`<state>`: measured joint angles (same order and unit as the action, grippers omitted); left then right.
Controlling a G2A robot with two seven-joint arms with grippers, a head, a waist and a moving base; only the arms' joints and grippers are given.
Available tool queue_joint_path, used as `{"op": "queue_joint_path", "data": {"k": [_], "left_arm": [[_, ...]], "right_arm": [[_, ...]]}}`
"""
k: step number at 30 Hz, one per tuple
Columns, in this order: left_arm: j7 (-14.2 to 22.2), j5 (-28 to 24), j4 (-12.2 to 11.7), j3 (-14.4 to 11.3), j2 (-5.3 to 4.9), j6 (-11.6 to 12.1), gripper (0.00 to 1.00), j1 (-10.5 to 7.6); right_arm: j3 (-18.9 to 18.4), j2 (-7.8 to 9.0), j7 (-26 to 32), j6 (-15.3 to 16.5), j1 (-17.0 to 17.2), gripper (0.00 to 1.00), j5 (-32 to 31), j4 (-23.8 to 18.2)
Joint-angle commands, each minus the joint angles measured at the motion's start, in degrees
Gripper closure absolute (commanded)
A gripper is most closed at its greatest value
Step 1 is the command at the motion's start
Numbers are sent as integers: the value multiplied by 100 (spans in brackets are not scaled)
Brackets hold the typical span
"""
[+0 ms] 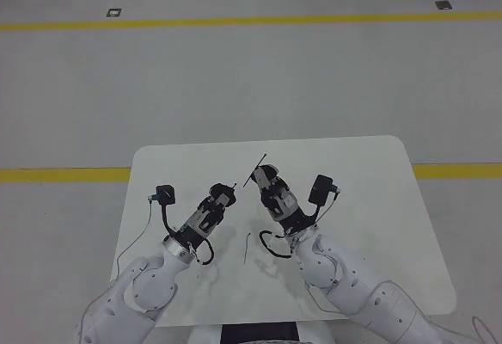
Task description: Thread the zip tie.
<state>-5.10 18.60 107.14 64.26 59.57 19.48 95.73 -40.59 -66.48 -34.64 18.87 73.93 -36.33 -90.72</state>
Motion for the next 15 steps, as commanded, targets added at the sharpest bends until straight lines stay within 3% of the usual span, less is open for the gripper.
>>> {"op": "queue_joint_path", "data": {"k": [1, 6, 15], "left_arm": [[0, 0, 0, 0, 0, 0, 100, 0], [0, 0, 0, 0, 0, 0, 100, 0], [0, 0, 0, 0, 0, 0, 100, 0]], "right_arm": [[-15, -33, -122, 60, 3, 100, -173, 49], [55, -135, -515, 61, -76, 100, -366, 261], [525, -301, -1308, 61, -472, 100, -767, 916]]}}
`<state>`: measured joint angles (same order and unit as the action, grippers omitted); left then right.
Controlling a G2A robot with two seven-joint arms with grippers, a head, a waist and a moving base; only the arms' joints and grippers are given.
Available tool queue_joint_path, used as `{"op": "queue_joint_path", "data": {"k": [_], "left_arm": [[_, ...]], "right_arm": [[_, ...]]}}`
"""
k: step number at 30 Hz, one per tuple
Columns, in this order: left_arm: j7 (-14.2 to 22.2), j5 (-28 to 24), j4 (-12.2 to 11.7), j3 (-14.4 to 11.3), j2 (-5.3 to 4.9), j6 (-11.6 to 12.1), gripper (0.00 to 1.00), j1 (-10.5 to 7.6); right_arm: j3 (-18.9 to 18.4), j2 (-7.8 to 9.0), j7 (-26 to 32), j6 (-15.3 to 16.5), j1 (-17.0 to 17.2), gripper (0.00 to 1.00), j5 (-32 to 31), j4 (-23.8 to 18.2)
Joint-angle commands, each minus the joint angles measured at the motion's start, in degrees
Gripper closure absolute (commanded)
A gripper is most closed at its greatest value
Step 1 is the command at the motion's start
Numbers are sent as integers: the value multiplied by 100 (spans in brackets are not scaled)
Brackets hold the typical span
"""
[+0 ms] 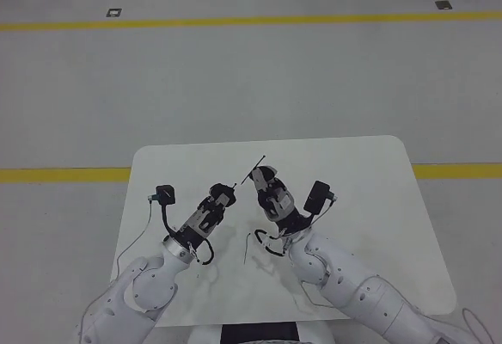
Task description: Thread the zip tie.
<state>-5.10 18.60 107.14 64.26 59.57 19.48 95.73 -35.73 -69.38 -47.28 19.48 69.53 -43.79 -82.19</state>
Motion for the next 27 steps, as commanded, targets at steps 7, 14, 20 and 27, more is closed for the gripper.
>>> {"op": "queue_joint_path", "data": {"k": [7, 14, 20, 27], "left_arm": [[0, 0, 0, 0, 0, 0, 100, 0], [0, 0, 0, 0, 0, 0, 100, 0], [0, 0, 0, 0, 0, 0, 100, 0], [0, 0, 0, 0, 0, 0, 100, 0]], "right_arm": [[302, -101, -642, 0, -218, 100, -158, 454], [364, -117, -808, 0, -250, 100, -214, 485], [319, -121, -705, -69, -220, 100, -225, 468], [163, -227, -887, -112, -123, 100, -513, 554]]}}
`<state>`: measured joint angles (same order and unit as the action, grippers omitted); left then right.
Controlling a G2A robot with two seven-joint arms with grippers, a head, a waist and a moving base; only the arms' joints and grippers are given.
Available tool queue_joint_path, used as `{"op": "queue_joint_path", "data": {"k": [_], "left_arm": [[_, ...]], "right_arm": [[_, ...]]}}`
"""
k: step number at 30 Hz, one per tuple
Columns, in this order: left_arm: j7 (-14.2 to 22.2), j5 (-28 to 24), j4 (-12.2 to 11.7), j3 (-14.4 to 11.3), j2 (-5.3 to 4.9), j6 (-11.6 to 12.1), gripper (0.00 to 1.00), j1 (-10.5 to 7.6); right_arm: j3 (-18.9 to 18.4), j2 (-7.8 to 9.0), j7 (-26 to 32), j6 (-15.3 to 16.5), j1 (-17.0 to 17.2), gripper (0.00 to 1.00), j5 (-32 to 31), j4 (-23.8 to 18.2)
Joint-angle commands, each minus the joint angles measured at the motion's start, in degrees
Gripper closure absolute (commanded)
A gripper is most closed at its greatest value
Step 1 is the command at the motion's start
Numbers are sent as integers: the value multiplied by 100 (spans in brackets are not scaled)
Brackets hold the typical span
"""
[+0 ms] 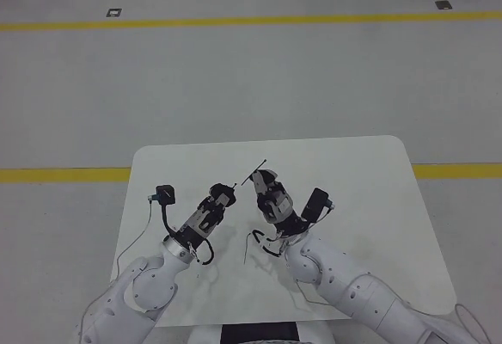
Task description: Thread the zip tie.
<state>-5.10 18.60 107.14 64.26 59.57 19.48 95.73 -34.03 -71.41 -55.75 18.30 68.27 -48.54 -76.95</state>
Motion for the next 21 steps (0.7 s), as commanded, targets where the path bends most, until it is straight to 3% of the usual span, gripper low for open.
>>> {"op": "queue_joint_path", "data": {"k": [1, 21], "left_arm": [[0, 0, 0, 0, 0, 0, 100, 0], [0, 0, 0, 0, 0, 0, 100, 0]], "right_arm": [[-13, -45, -57, 12, 4, 100, -61, 56], [-207, -433, -221, 62, -27, 100, -556, 490]]}}
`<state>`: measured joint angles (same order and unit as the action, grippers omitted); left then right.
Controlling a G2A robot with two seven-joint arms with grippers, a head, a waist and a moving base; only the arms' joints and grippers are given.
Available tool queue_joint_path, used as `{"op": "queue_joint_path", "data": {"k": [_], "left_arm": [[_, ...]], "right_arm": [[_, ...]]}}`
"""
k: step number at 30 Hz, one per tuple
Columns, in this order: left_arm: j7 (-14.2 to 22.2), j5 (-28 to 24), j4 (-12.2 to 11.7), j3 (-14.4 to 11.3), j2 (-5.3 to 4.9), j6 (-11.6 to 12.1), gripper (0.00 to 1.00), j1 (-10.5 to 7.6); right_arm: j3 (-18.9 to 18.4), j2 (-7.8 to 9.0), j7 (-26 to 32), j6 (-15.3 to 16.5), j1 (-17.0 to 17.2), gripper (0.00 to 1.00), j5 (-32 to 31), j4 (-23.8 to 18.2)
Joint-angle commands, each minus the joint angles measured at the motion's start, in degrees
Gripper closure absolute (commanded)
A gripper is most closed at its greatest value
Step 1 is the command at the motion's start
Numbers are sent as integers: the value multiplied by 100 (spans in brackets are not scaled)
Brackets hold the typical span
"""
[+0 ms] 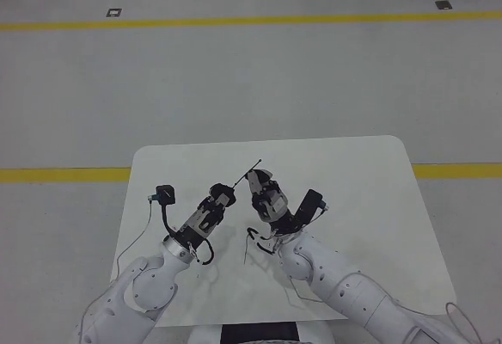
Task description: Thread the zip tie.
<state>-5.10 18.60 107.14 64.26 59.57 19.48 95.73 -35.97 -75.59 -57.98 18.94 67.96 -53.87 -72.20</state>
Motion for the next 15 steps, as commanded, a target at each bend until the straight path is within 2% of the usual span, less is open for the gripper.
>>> {"op": "queue_joint_path", "data": {"k": [1, 15], "left_arm": [[0, 0, 0, 0, 0, 0, 100, 0], [0, 0, 0, 0, 0, 0, 100, 0]], "right_arm": [[-27, -28, 4, -1, 8, 100, -38, 31], [-252, -174, 4, 54, 137, 100, -267, 95]]}}
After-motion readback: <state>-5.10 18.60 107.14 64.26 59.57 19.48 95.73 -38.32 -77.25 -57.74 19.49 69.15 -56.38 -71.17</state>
